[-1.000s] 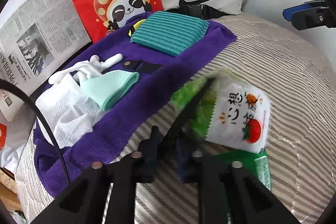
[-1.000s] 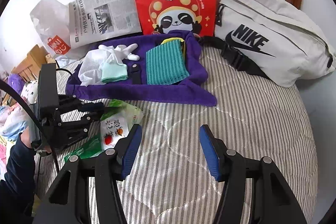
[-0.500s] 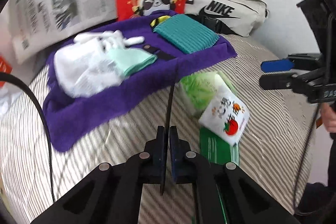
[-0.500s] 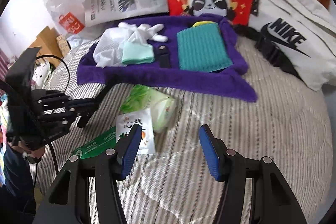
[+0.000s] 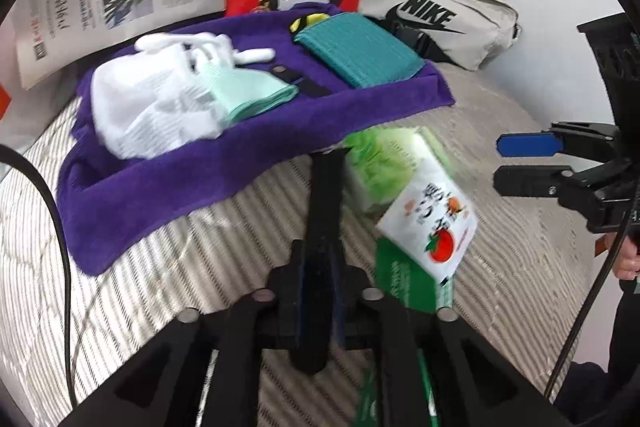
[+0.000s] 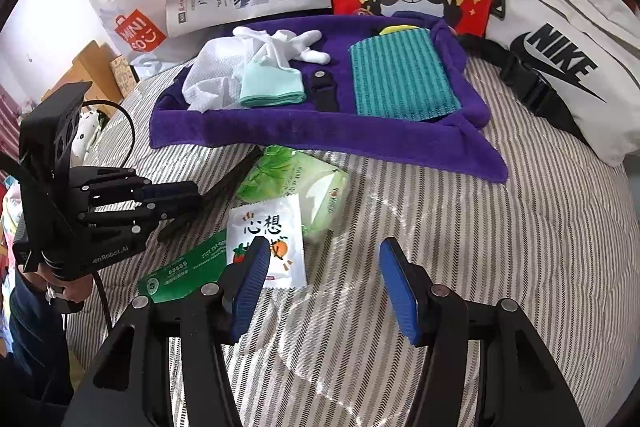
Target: Organize soft objects
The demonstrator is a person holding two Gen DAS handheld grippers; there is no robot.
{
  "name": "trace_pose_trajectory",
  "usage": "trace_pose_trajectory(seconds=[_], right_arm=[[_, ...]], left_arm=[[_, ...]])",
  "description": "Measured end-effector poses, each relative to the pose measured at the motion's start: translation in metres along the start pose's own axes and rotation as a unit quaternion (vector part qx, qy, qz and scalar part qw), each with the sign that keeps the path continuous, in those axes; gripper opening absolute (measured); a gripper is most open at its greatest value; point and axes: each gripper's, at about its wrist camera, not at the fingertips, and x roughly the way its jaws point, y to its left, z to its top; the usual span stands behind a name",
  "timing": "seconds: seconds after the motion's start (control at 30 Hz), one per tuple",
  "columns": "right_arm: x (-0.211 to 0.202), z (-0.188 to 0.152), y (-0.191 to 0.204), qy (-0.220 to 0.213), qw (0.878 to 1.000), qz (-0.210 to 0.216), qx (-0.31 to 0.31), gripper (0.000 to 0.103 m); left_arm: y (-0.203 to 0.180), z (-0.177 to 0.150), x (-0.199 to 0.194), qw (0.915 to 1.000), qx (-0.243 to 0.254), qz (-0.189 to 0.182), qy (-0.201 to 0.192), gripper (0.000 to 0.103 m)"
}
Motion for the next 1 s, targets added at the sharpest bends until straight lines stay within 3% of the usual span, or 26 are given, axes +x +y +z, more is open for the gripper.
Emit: trace_pose_trajectory(seconds=[0.03, 0.1, 0.2, 0.33, 0.47, 0.63, 0.77, 0.83, 1.0], right_arm=[[0.000, 0.000, -0.002, 0.000, 1.000, 0.000, 0.002, 0.057], [-0.001, -0.001, -0.005, -0.001, 1.000, 0.000, 0.006, 0.057], [-0.002, -0.002, -0.009, -0.001, 1.000, 0.000, 0.010, 0.057], [0.000, -0.004, -0.014, 0.001, 1.000, 0.003, 0.016, 0.057], [0.003, -0.005, -0.017, 0.003, 1.000, 0.006, 0.022, 0.057], [0.002, -0.006, -0.019, 0.002, 1.000, 0.008, 0.020, 0.057], [0.005, -0.006, -0.022, 0.003, 1.000, 0.012, 0.025, 0.057], [0.008, -0.006, -0.021, 0.006, 1.000, 0.012, 0.026, 0.057], [0.011, -0.007, -0.018, 0.011, 1.000, 0.015, 0.023, 0.057]], left_arm=[[-0.001, 0.002, 0.002, 1.0000, 0.002, -0.004, 0.002, 0.039], [-0.002, 0.004, 0.007, 1.0000, 0.002, 0.005, 0.007, 0.049], [-0.005, 0.006, 0.017, 0.9996, 0.011, 0.022, 0.011, 0.047], [-0.010, 0.009, 0.021, 0.9976, 0.036, 0.058, 0.013, 0.018], [-0.005, 0.008, 0.018, 0.9981, 0.021, 0.055, 0.020, 0.018], [0.007, -0.010, 0.001, 0.9945, 0.003, 0.099, 0.036, 0.018], [0.014, -0.017, -0.004, 0.9960, -0.018, 0.083, 0.029, 0.022], [0.016, -0.016, -0.004, 0.9968, -0.036, 0.067, 0.025, 0.031], [0.008, -0.016, -0.001, 0.9952, -0.018, 0.093, 0.025, 0.031]])
